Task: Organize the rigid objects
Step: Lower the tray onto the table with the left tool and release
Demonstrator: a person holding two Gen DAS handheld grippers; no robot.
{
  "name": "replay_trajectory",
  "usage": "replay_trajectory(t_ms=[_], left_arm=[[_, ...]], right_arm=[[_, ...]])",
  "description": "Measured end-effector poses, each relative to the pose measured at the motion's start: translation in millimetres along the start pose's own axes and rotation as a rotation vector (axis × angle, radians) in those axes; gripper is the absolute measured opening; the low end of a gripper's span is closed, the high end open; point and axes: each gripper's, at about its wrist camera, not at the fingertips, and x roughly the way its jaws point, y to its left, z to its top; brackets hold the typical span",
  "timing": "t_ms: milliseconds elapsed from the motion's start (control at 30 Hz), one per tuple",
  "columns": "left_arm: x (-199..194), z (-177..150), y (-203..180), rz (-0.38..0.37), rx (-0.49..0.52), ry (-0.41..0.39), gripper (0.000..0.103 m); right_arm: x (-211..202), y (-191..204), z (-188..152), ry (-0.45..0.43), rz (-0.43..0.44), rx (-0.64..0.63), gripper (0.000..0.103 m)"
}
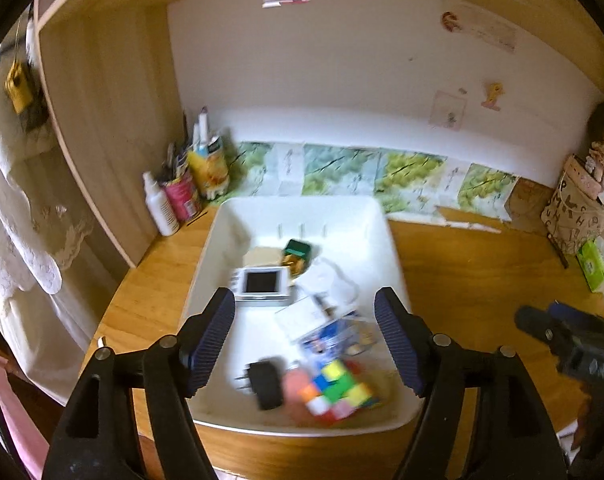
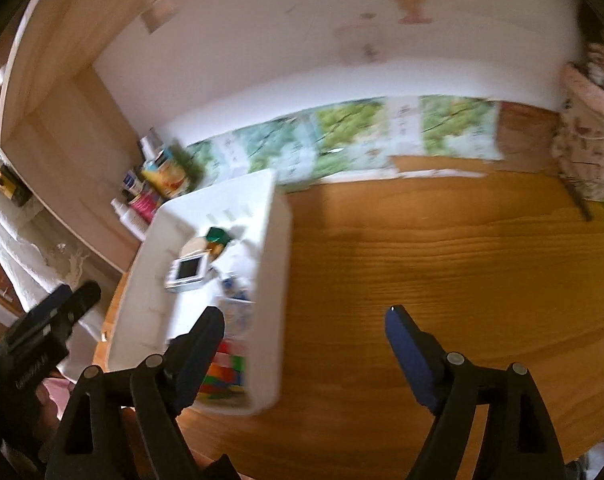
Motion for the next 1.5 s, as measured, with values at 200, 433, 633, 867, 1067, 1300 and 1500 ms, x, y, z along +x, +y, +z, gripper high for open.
replay_trajectory(t_ms=[200,433,633,867,1067,1300,1500], left_arm=[[-9,9,-52,-0.009,-0.040,-0.013,0.076],[-32,13,-101,-0.034,0.028,-0.048,0.078],[-48,17,-117,-0.052,0.026,-0.052,0.082],[-57,9,-131,-0.063,0.033,-0.024,0.083],[-55,3,-127,0.024,-0.001,-0.004,0.083],[-40,-4,-136,0.039,0.015,0.084,0.083],[-28,-13,-137,0.038,0.023,0.165,0.091]], right_arm=[[-40,-51,-2,-0.065,-0.071,-0.034,0.088],[-75,-85,0,-0.090,-0.080,-0.035,0.103],[-95,-88,-4,-0.088,-0.027,-0.034,0.103],[-113,-81,-9,-0.097,-0.013,-0.099,0.103],[-114,-90,-11,-0.061,-0.039,-0.082,0.103],[-97,-93,-12,0.015,-0.071,-0.110,0.103],[-90,-91,-16,0.057,-0.091,-0.132,0.103]])
